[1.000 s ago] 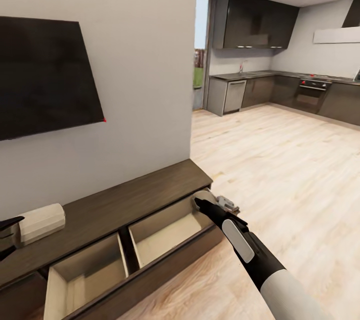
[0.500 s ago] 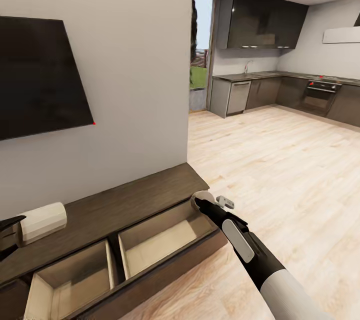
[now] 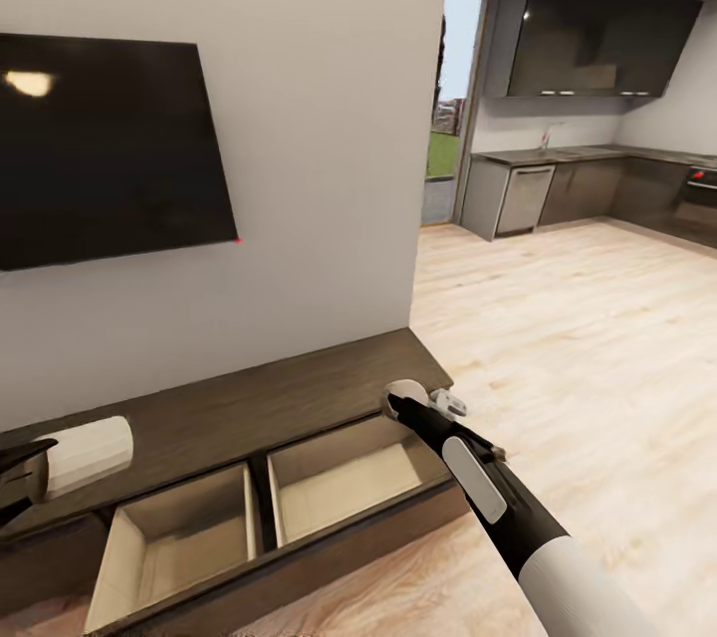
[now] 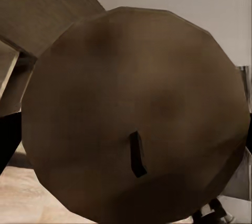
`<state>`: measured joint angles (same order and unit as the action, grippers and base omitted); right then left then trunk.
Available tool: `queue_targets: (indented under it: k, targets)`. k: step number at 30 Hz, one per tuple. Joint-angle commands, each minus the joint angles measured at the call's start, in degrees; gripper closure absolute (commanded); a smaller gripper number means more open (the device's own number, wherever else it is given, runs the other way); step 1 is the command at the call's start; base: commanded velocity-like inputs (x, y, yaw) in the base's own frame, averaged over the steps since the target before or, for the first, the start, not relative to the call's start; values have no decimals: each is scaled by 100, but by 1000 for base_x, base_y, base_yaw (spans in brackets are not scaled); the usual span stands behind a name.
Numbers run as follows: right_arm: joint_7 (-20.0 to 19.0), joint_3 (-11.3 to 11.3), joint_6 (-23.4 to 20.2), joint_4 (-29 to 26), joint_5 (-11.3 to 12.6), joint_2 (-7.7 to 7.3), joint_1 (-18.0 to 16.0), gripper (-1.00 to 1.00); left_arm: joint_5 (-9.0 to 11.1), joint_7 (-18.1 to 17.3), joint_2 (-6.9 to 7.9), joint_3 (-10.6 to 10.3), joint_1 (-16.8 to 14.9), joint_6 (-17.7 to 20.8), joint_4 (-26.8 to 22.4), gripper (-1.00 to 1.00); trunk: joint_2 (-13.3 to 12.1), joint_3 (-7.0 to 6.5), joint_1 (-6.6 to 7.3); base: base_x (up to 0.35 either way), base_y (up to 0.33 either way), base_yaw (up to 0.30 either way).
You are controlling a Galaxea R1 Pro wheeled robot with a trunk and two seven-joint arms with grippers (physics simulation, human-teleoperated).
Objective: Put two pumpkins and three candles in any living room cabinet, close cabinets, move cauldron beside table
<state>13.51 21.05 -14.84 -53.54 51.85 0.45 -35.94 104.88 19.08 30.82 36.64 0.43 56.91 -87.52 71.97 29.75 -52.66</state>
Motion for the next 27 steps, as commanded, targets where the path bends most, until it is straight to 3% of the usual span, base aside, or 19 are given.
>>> queue_targets:
  k: [1,7,16,27]
  targets:
    - [46,13,-8,-8,42,-1,-7,100,51,71,2,3,2,4,-28,100,4,5,0,0,0,288]
    - [62,13,-10,-8,33,-1,-8,100,-4,113,25,-239,-40,4,-62,100,4,5,0,0,0,288]
    - [64,13,-11,-7,32,-1,-8,100,-11,86,3,-323,-51,4,-174,100,4,5,0,0,-13,288]
    - [64,13,-11,-13,27,-1,-5,100,-12,93,3,-341,-51,4,-178,100,4,5,0,0,-291,289]
